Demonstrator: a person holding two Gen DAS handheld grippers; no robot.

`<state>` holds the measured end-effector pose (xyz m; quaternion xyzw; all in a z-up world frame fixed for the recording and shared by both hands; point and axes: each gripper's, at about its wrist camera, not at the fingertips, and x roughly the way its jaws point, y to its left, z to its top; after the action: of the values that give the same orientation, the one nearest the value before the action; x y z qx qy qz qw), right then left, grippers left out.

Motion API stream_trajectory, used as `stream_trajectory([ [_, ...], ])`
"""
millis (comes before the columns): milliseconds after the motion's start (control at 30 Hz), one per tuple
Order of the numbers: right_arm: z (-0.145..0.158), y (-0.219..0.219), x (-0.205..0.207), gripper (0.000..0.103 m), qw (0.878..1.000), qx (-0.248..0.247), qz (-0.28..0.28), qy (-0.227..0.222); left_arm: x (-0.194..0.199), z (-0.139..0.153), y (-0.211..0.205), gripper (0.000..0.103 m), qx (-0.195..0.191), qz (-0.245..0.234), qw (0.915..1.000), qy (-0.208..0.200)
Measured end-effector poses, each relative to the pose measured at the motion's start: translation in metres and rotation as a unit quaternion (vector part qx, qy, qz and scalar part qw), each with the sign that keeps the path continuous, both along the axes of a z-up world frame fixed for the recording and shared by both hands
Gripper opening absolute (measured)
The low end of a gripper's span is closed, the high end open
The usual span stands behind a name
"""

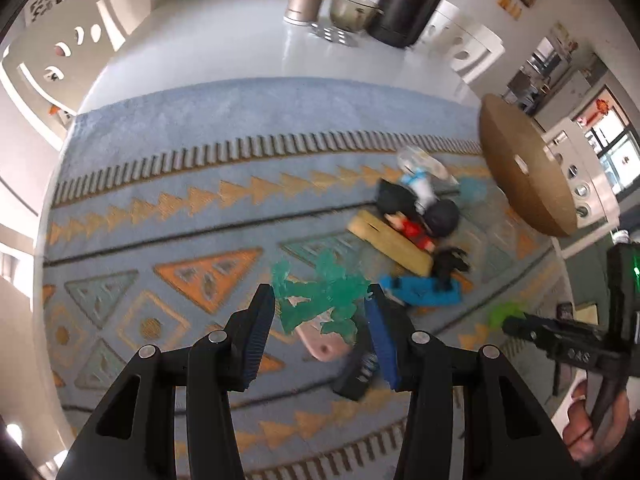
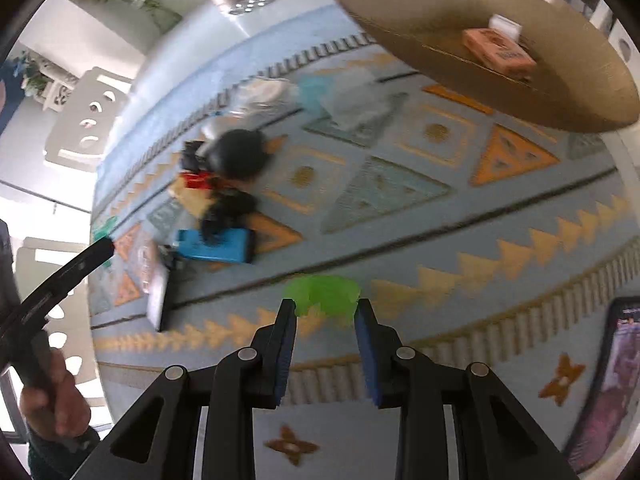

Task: Organize rigid objects
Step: 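Grasp the green toy with the left gripper while the right grasps another green toy, then carry both green toys into the brown bowl and open both grippers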

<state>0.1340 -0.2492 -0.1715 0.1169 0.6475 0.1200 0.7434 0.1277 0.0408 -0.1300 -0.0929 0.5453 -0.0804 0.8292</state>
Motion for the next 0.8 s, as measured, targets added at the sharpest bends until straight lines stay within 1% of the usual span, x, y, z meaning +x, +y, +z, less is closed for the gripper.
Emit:
stream_trajectory([
  [33, -0.001, -0.001, 0.000, 0.031, 1.000, 0.001, 0.005, 0.004, -0.003, 0.000, -0.005, 0.044, -0.003, -0.006, 1.0000, 0.002],
  [100, 0.001, -0.008, -0.003, 0.042, 1.000, -0.007, 0.012, 0.008, -0.003, -0.001, -0.012, 0.044, -0.006, -0.016, 0.9998, 0.007],
  [133, 0.004, -0.010, -0.006, 0.055, 1.000, -0.009, 0.022, 0.005, -0.004, -0.001, -0.017, 0.044, -0.014, -0.028, 0.9994, 0.013],
  [167, 0.008, -0.012, -0.010, 0.062, 0.999, -0.012, 0.032, -0.001, -0.004, -0.002, -0.021, 0.044, -0.016, -0.034, 0.9992, 0.014],
  [267, 0.013, -0.010, -0.020, 0.062, 0.997, -0.047, 0.054, -0.016, -0.005, 0.002, -0.034, 0.044, -0.010, -0.050, 0.9986, 0.009],
  [300, 0.012, -0.010, -0.022, 0.062, 0.997, -0.051, 0.056, -0.017, -0.005, 0.003, -0.037, 0.044, -0.011, -0.054, 0.9984, 0.009],
  [400, 0.009, -0.015, -0.019, 0.062, 0.998, -0.050, 0.046, -0.018, -0.007, 0.004, -0.045, 0.044, -0.011, -0.065, 0.9978, 0.011],
  [500, 0.004, -0.018, -0.003, 0.062, 0.998, -0.046, 0.043, -0.029, -0.010, 0.005, -0.051, 0.044, -0.006, -0.073, 0.9973, 0.011],
  [600, -0.002, -0.012, 0.012, 0.062, 0.996, -0.038, 0.071, -0.027, -0.012, 0.005, -0.056, 0.044, -0.002, -0.079, 0.9968, 0.015],
  [667, -0.004, -0.003, 0.016, 0.061, 0.993, -0.053, 0.094, -0.040, -0.011, 0.005, -0.059, 0.044, 0.000, -0.081, 0.9966, 0.015],
  [700, -0.005, 0.000, 0.017, 0.057, 0.992, -0.061, 0.101, -0.046, -0.011, 0.006, -0.061, 0.044, 0.001, -0.081, 0.9966, 0.015],
  [733, -0.007, 0.002, 0.017, 0.048, 0.991, -0.067, 0.104, -0.049, -0.012, 0.006, -0.062, 0.044, 0.001, -0.082, 0.9965, 0.015],
  [767, -0.006, 0.004, 0.018, 0.041, 0.990, -0.079, 0.102, -0.056, -0.011, 0.007, -0.063, 0.044, 0.003, -0.083, 0.9965, 0.014],
  [800, -0.005, 0.006, 0.019, 0.041, 0.989, -0.084, 0.102, -0.060, -0.011, 0.008, -0.065, 0.044, 0.004, -0.084, 0.9964, 0.013],
])
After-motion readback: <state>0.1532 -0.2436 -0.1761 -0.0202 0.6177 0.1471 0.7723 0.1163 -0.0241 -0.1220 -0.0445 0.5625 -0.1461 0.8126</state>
